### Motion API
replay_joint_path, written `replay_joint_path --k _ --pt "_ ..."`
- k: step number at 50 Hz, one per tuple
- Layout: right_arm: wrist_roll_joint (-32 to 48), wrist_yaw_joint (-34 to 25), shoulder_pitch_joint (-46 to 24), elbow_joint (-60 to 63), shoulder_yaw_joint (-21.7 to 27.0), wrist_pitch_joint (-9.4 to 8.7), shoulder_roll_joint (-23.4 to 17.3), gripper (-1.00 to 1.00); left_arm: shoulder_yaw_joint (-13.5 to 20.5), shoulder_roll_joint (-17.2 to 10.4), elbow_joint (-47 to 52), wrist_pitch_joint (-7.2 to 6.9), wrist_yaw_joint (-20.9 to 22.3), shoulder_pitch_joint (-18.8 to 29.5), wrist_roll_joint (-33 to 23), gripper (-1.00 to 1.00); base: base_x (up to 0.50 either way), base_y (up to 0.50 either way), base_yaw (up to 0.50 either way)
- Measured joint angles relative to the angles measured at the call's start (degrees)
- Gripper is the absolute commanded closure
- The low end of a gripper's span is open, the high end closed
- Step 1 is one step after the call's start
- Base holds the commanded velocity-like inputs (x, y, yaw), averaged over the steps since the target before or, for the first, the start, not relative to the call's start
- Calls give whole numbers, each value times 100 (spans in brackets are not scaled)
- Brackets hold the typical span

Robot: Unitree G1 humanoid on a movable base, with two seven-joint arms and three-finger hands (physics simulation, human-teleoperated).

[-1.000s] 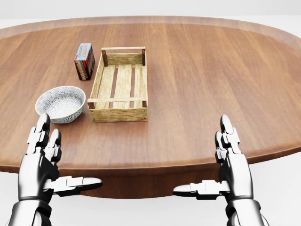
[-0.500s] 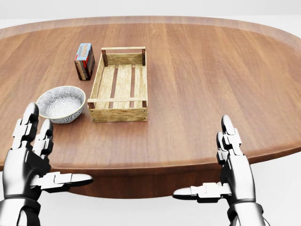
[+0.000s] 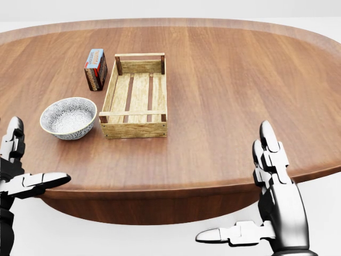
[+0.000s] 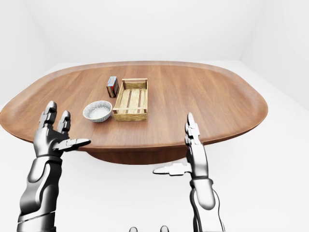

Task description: Pick up the bowl on the left and put it in the tray.

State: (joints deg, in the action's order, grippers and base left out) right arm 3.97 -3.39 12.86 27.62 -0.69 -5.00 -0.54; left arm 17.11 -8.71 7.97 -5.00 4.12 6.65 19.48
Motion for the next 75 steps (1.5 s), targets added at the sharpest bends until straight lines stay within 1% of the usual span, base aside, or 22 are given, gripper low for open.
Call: replay_joint_path --k 8,16,25,39,68,75 --pt "-78 -106 499 1027 -74 0 -2 -100 138 -108 -30 0 -34 89 142 -100 0 0 0" --pt "-152 -186 854 1759 -74 0 12 -100 237 -184 -27 0 -57 139 246 -100 0 0 0" --pt "-129 -217 1049 2198 -69 0 25 -100 286 -215 -27 0 -73 169 306 -100 0 47 0" --pt "-105 -235 1128 2359 -105 0 29 -100 332 -265 -19 0 -80 188 337 -100 0 50 0" --pt "-137 -229 1121 2323 -122 0 26 -100 389 -279 154 0 -90 155 389 -100 0 50 0" --pt "-194 -216 1122 2345 -124 0 36 -100 406 -289 175 0 -90 147 393 -100 0 23 0"
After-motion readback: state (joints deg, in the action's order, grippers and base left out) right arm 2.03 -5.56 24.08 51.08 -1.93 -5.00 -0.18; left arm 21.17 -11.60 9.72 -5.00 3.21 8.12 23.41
